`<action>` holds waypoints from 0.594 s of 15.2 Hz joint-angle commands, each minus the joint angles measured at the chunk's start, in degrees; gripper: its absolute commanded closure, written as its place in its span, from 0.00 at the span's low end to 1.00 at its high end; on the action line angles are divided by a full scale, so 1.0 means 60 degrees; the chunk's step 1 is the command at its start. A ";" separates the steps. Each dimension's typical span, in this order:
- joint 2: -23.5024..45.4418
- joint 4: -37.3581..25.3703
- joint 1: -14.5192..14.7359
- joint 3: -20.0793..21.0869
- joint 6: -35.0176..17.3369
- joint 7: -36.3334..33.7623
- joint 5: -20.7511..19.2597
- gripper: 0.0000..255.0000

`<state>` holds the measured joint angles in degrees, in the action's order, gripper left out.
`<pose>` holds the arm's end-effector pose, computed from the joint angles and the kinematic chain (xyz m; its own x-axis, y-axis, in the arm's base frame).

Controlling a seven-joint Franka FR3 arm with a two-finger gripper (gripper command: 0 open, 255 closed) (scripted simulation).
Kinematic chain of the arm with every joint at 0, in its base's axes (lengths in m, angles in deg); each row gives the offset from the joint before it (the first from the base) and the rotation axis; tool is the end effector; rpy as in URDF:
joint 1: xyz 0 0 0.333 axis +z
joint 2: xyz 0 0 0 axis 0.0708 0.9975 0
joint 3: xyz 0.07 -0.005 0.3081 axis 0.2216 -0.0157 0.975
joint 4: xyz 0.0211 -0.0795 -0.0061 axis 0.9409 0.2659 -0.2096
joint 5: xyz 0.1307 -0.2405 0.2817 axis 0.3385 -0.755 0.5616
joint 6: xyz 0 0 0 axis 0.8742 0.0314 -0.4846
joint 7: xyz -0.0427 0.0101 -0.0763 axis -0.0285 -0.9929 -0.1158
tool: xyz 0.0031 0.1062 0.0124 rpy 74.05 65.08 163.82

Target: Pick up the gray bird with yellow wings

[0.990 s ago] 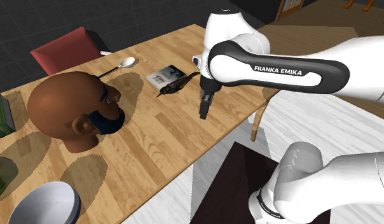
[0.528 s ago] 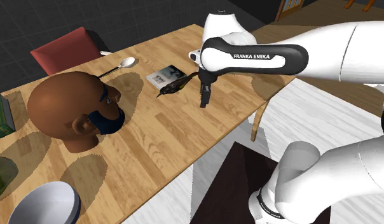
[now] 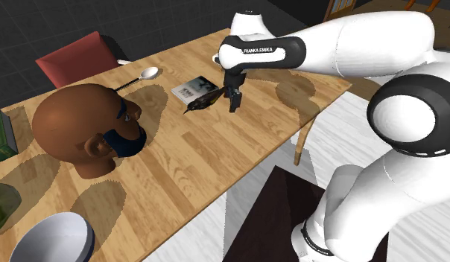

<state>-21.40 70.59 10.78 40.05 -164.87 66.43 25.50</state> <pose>0.4740 -0.2143 0.4760 0.6860 0.7110 0.1548 0.7187 -0.6953 0.0084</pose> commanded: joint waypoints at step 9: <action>0.4376 -0.4244 -0.0687 -0.0176 0.0522 0.5054 0.2880 0.00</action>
<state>2.14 48.15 7.57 38.51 -162.42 93.91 41.09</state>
